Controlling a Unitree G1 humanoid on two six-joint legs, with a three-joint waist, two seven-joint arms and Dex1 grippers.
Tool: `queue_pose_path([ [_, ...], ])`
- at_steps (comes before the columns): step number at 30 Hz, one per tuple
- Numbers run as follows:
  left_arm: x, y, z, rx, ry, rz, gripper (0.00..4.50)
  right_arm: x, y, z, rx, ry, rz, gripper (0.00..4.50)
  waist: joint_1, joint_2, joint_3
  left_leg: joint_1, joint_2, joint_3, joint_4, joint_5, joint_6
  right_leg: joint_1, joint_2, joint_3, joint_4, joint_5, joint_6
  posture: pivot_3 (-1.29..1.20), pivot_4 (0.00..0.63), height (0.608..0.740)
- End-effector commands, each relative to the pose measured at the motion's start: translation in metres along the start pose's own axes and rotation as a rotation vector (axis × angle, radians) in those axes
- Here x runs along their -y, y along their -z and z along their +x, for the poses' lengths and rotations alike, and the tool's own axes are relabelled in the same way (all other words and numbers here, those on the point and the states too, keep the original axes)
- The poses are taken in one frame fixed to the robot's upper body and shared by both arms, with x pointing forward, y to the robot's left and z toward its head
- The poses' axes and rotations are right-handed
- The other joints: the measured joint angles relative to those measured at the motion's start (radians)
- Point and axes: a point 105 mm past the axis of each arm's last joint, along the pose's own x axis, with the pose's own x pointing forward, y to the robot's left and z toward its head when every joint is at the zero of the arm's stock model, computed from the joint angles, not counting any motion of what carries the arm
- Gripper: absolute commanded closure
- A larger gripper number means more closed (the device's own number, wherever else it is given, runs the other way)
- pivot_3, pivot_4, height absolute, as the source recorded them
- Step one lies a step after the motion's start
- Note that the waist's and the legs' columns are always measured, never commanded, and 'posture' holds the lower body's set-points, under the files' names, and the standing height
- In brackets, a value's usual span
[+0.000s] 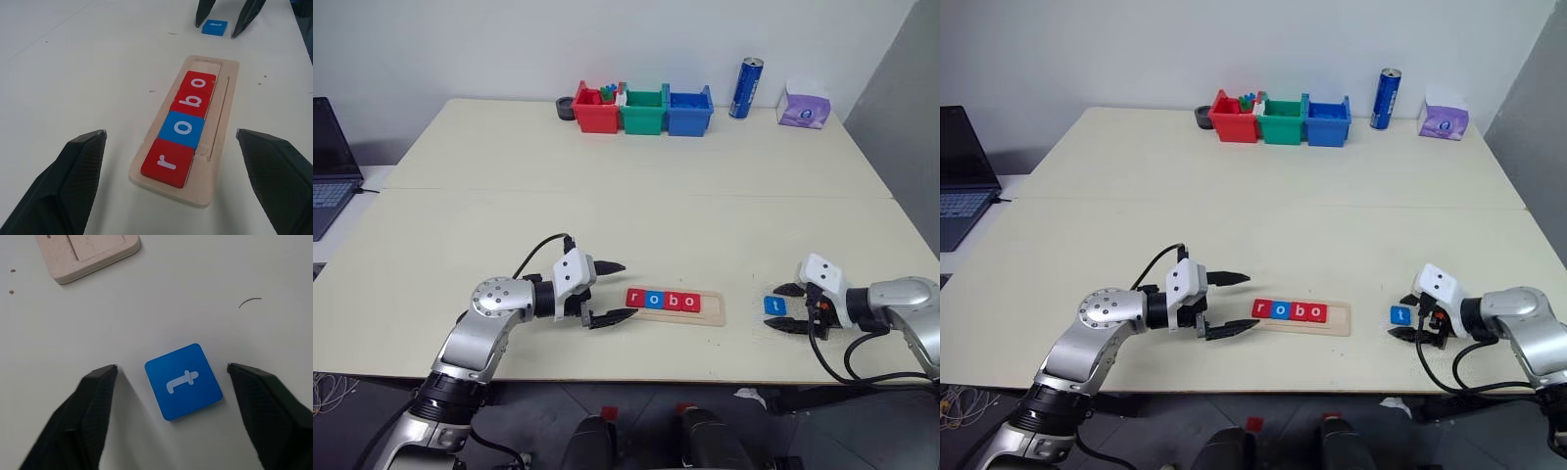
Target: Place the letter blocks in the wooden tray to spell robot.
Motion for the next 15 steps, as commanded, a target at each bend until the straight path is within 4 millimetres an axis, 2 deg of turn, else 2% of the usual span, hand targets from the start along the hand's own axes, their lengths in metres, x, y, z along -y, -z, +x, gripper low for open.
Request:
queue_pose_path([
  [1, -0.002, -0.01, -0.004, 0.014, -0.014, 0.038, 0.0, 0.001, -0.009, -0.001, 0.022, -0.007, -0.014, 2.09, 0.0, 0.0, 0.0, 0.0, 0.0, 0.0, 0.0, 0.0, 0.0, 0.0, 0.0, 0.0, 0.0, 0.0, 0.0, 0.0, 0.15, 0.74],
  [3, -0.002, -0.009, -0.006, 0.009, -0.018, 0.036, 0.0, 0.001, -0.014, -0.002, 0.036, -0.007, -0.024, 2.84, 0.0, 0.0, 0.0, 0.0, 0.0, 0.0, 0.0, 0.0, 0.0, 0.0, 0.0, 0.0, 0.0, 0.0, 0.0, 0.0, 0.15, 0.74],
  [4, -0.002, -0.008, -0.007, 0.007, -0.02, 0.035, 0.0, 0.0, -0.017, -0.002, 0.043, -0.007, -0.03, 3.06, 0.0, 0.0, 0.0, 0.0, 0.0, 0.0, 0.0, 0.0, 0.0, 0.0, 0.0, 0.0, 0.0, 0.0, 0.0, 0.0, 0.15, 0.74],
  [7, -0.002, -0.007, -0.009, 0.001, -0.025, 0.034, 0.0, -0.01, -0.036, -0.004, 0.088, -0.028, -0.076, 3.05, 0.0, 0.0, 0.0, 0.0, 0.0, 0.0, 0.0, 0.0, 0.0, 0.0, 0.0, 0.0, 0.0, 0.0, 0.0, 0.0, 0.15, 0.74],
  [12, -0.003, -0.005, -0.011, -0.006, -0.031, 0.032, 0.0, -0.041, -0.076, 0.006, 0.183, -0.097, -0.142, 3.05, -0.001, 0.001, 0.0, 0.0, 0.0, -0.002, 0.0, 0.0, 0.0, 0.0, 0.0, 0.0, 0.0, 0.0, 0.0, 0.0, 0.15, 0.74],
  [15, -0.003, -0.004, -0.011, -0.007, -0.028, 0.033, 0.0, -0.055, -0.085, 0.016, 0.183, -0.133, -0.166, 3.05, 0.0, 0.0, 0.0, 0.0, 0.0, -0.002, 0.0, 0.0, 0.0, 0.0, 0.0, -0.001, 0.0, 0.0, 0.0, 0.0, 0.15, 0.74],
])
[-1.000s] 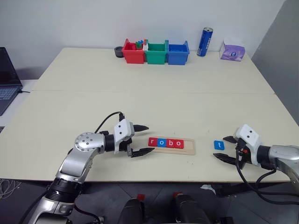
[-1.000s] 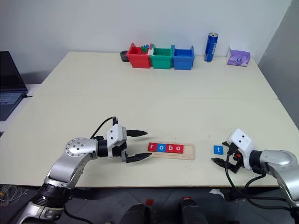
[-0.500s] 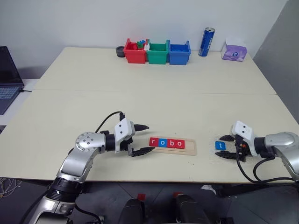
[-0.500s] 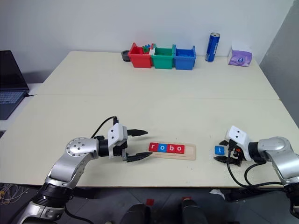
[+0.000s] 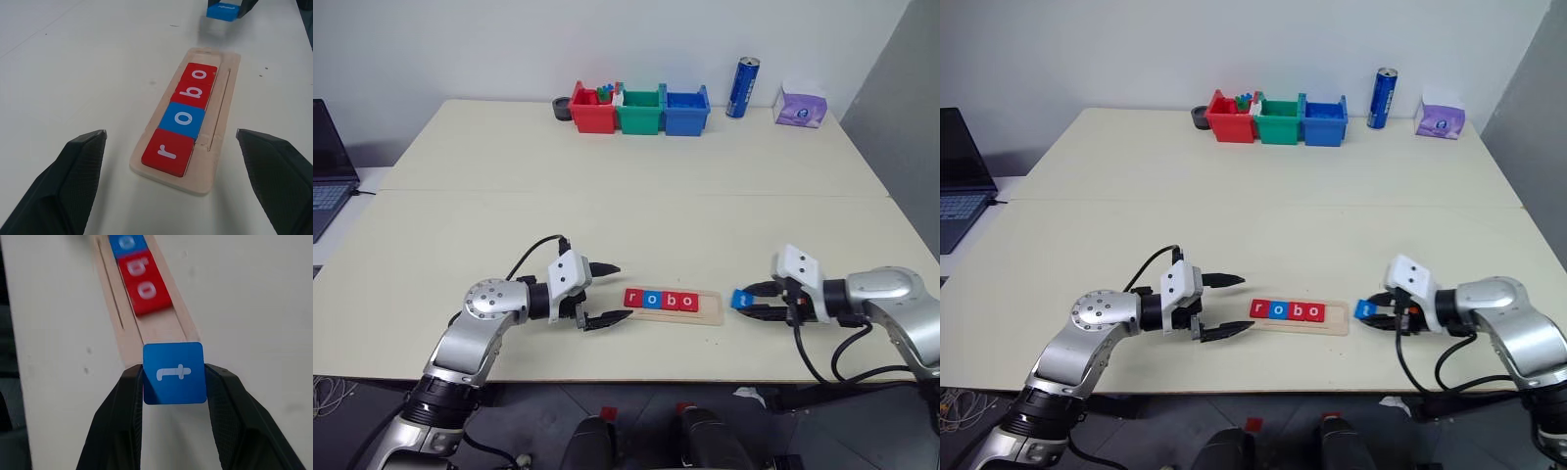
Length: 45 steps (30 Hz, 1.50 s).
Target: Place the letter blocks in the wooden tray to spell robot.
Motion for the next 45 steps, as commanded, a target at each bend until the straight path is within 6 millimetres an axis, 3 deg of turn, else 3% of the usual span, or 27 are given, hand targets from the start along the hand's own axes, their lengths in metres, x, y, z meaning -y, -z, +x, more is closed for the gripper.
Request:
queue_pose_path([
  [1, -0.002, -0.01, -0.003, 0.023, -0.011, 0.046, 0.0, -0.01, -0.012, 0.012, -0.004, -0.026, -0.048, 3.05, 0.0, 0.0, 0.0, 0.0, 0.0, 0.0, 0.0, 0.0, 0.0, 0.0, 0.0, 0.0, 0.0, 0.0, 0.0, 0.0, 0.15, 0.74],
  [17, 0.0, -0.006, -0.003, 0.026, -0.013, 0.042, 0.0, 0.003, -0.005, 0.037, -0.116, -0.039, -0.141, 3.05, 0.001, 0.0, 0.0, 0.0, 0.0, 0.0, 0.0, 0.0, 0.0, 0.0, -0.001, -0.001, 0.0, 0.0, 0.0, 0.0, 0.15, 0.74],
  [36, 0.001, -0.008, -0.002, 0.03, -0.02, 0.041, 0.0, 0.007, -0.004, 0.042, -0.121, -0.058, -0.111, 3.05, 0.001, 0.0, 0.0, 0.0, 0.0, 0.0, 0.0, 0.0, 0.0, 0.0, -0.001, -0.001, 0.0, 0.002, -0.003, 0.0, 0.15, 0.74],
  [44, 0.001, -0.009, -0.002, 0.032, -0.02, 0.041, 0.0, 0.011, -0.007, 0.038, -0.125, -0.046, -0.127, 0.19, 0.001, 0.0, 0.0, 0.0, 0.0, 0.0, 0.0, 0.0, 0.0, 0.0, -0.001, -0.001, 0.0, 0.002, -0.003, 0.0, 0.15, 0.74],
  [45, 0.001, -0.009, -0.002, 0.032, -0.019, 0.041, 0.0, 0.011, -0.007, 0.037, -0.123, -0.046, -0.128, 0.05, 0.001, 0.0, 0.0, 0.0, 0.0, 0.0, 0.0, 0.0, 0.0, 0.0, -0.001, -0.001, 0.0, 0.002, -0.003, 0.0, 0.15, 0.74],
])
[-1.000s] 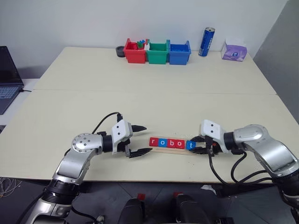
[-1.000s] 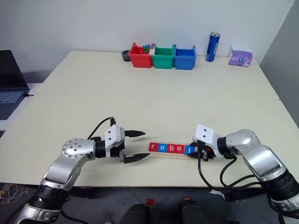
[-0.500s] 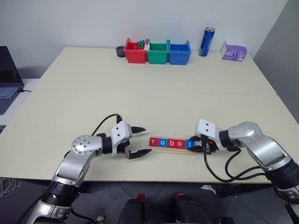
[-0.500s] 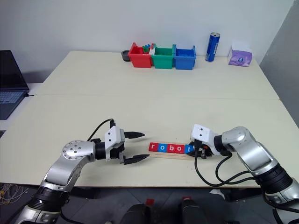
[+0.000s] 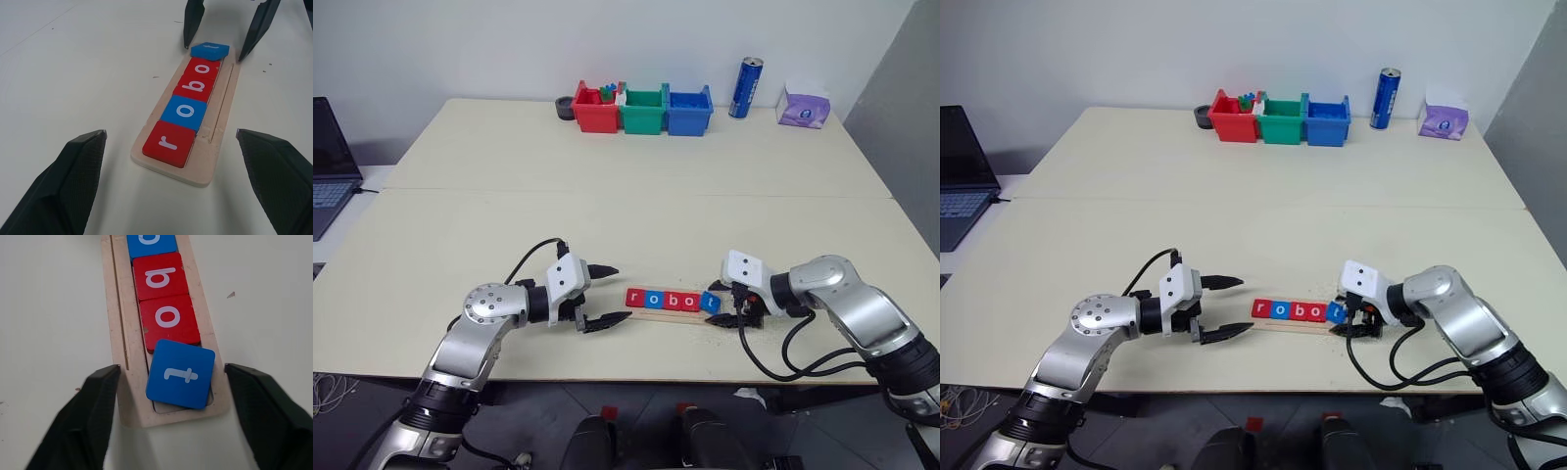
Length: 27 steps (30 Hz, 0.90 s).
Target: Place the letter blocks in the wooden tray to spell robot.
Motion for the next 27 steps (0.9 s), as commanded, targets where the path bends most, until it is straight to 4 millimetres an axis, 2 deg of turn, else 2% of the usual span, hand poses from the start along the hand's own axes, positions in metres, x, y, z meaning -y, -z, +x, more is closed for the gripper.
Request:
queue_pose_path([
  [1, 0.0, -0.013, -0.001, 0.031, -0.001, 0.044, 0.0, 0.006, -0.012, -0.01, 0.02, 0.026, -0.046, 0.05, 0.0, 0.0, 0.0, 0.0, 0.0, 0.0, 0.0, 0.0, 0.0, 0.0, 0.0, 0.0, 0.0, 0.0, 0.0, 0.0, 0.15, 0.74],
  [11, 0.0, -0.013, -0.001, 0.029, -0.004, 0.043, 0.0, -0.01, -0.031, -0.019, 0.133, 0.012, 0.02, 0.05, 0.0, 0.0, 0.0, 0.0, 0.0, -0.001, 0.0, 0.0, 0.0, 0.0, 0.0, 0.0, 0.0, 0.0, 0.0, 0.0, 0.15, 0.74],
  [12, 0.0, -0.013, -0.001, 0.028, -0.004, 0.043, 0.0, -0.01, -0.032, -0.018, 0.142, 0.025, 0.018, 0.21, 0.0, 0.0, 0.0, 0.0, 0.0, -0.001, 0.0, 0.0, 0.0, 0.0, 0.0, 0.0, 0.0, 0.0, 0.0, 0.0, 0.15, 0.74],
  [14, 0.0, -0.013, -0.001, 0.028, -0.002, 0.042, 0.0, -0.009, -0.034, -0.014, 0.155, 0.051, 0.018, 0.62, 0.0, 0.0, 0.0, 0.0, 0.0, 0.0, 0.0, 0.0, 0.0, 0.0, 0.0, 0.0, 0.0, 0.0, 0.0, 0.0, 0.15, 0.74],
  [23, -0.001, -0.014, 0.0, 0.029, 0.002, 0.047, 0.0, 0.006, -0.029, 0.003, 0.101, 0.113, -0.021, 3.81, -0.001, 0.0, 0.0, 0.0, 0.0, 0.0, 0.0, 0.0, 0.0, 0.0, 0.0, 0.0, 0.0, 0.0, 0.0, 0.0, 0.15, 0.74],
  [24, -0.001, -0.014, 0.0, 0.029, 0.002, 0.046, 0.0, 0.008, -0.028, 0.004, 0.096, 0.114, -0.023, 4.28, -0.001, 0.0, 0.0, 0.0, 0.0, 0.0, 0.0, 0.0, 0.0, 0.0, 0.0, 0.0, 0.0, 0.0, 0.0, 0.0, 0.15, 0.74],
  [25, 0.0, -0.014, 0.0, 0.029, 0.002, 0.045, 0.0, 0.009, -0.028, 0.005, 0.089, 0.112, -0.024, 4.48, -0.001, 0.0, 0.0, 0.0, 0.0, 0.0, 0.0, 0.0, 0.0, 0.0, 0.0, 0.0, 0.0, 0.0, 0.0, 0.0, 0.15, 0.74],
  [27, 0.001, -0.014, 0.0, 0.029, 0.002, 0.045, 0.0, 0.009, -0.027, 0.007, 0.083, 0.106, -0.023, 4.48, -0.001, 0.0, 0.0, 0.0, 0.0, 0.0, 0.0, 0.0, 0.0, 0.0, 0.0, 0.0, 0.0, 0.0, 0.0, 0.0, 0.15, 0.74],
])
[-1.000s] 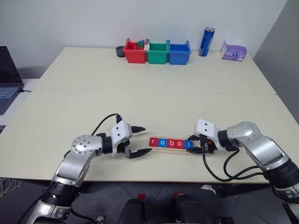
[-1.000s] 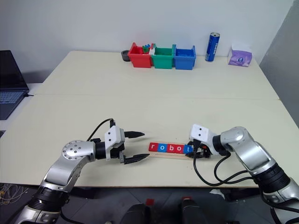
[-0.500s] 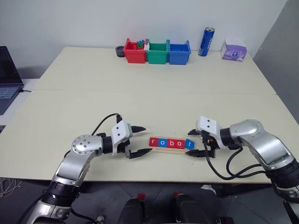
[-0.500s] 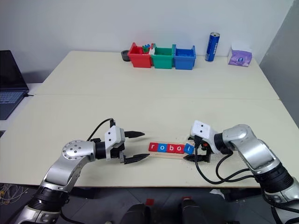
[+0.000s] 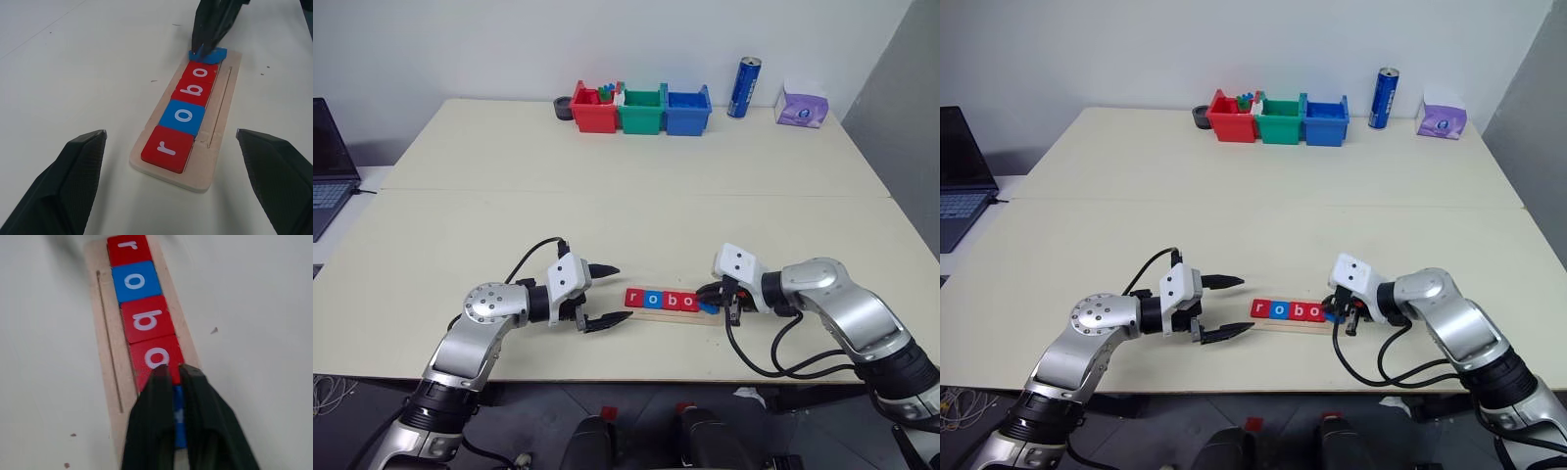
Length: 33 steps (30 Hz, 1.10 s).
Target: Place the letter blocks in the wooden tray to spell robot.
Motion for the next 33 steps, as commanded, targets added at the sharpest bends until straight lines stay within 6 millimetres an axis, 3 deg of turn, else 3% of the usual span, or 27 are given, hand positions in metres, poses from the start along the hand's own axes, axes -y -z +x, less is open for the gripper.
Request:
queue_pose_path([
  [1, 0.0, -0.011, 0.0, 0.026, -0.002, 0.037, 0.0, 0.002, -0.006, 0.0, 0.004, 0.004, -0.043, 4.48, 0.0, 0.0, 0.0, 0.0, 0.0, 0.0, 0.0, 0.0, 0.0, 0.0, 0.0, 0.0, 0.0, 0.0, 0.0, 0.0, 0.15, 0.74],
  [9, 0.0, -0.011, -0.001, 0.025, -0.005, 0.038, 0.0, -0.002, -0.004, -0.002, -0.019, -0.034, -0.05, 4.48, 0.0, 0.0, 0.0, 0.0, 0.0, 0.0, 0.0, 0.0, 0.0, 0.0, 0.0, 0.0, 0.0, 0.0, 0.0, 0.0, 0.15, 0.74],
  [15, -0.001, -0.011, -0.002, 0.024, -0.005, 0.039, 0.0, -0.002, -0.032, -0.013, 0.099, -0.036, -0.018, 4.48, 0.0, 0.0, 0.0, 0.0, 0.0, 0.0, 0.0, 0.0, 0.0, 0.0, 0.0, 0.0, 0.0, 0.0, 0.0, 0.0, 0.15, 0.74],
  [18, -0.001, -0.011, -0.002, 0.024, -0.007, 0.039, 0.0, -0.003, -0.036, -0.019, 0.107, -0.035, -0.004, 4.48, 0.0, 0.0, 0.0, 0.0, 0.0, -0.001, 0.0, 0.0, 0.0, 0.0, 0.0, 0.0, 0.0, 0.0, 0.0, 0.0, 0.15, 0.74],
  [21, -0.001, -0.008, -0.005, 0.017, -0.011, 0.036, 0.0, -0.021, -0.015, -0.043, 0.028, -0.1, 0.006, 4.48, 0.008, 0.0, 0.0, -0.001, 0.0, -0.001, 0.0, 0.0, 0.0, 0.0, 0.0, -0.001, 0.0, 0.0, 0.0, 0.0, 0.15, 0.74],
  [23, -0.001, -0.007, -0.006, 0.015, -0.012, 0.035, 0.0, -0.031, -0.006, -0.049, -0.01, -0.128, 0.001, 4.48, 0.01, 0.0, 0.0, -0.003, -0.002, -0.002, 0.0, 0.0, 0.0, 0.0, -0.002, -0.002, -0.001, 0.0, 0.0, 0.0, 0.15, 0.74],
  [33, -0.003, -0.008, -0.004, 0.014, -0.002, 0.041, 0.0, -0.028, 0.017, -0.037, -0.08, -0.08, -0.011, 4.48, -0.001, 0.0, 0.0, 0.0, 0.0, 0.0, 0.0, 0.0, 0.0, 0.0, 0.001, -0.001, 0.0, -0.002, 0.004, 0.0, 0.15, 0.74],
])
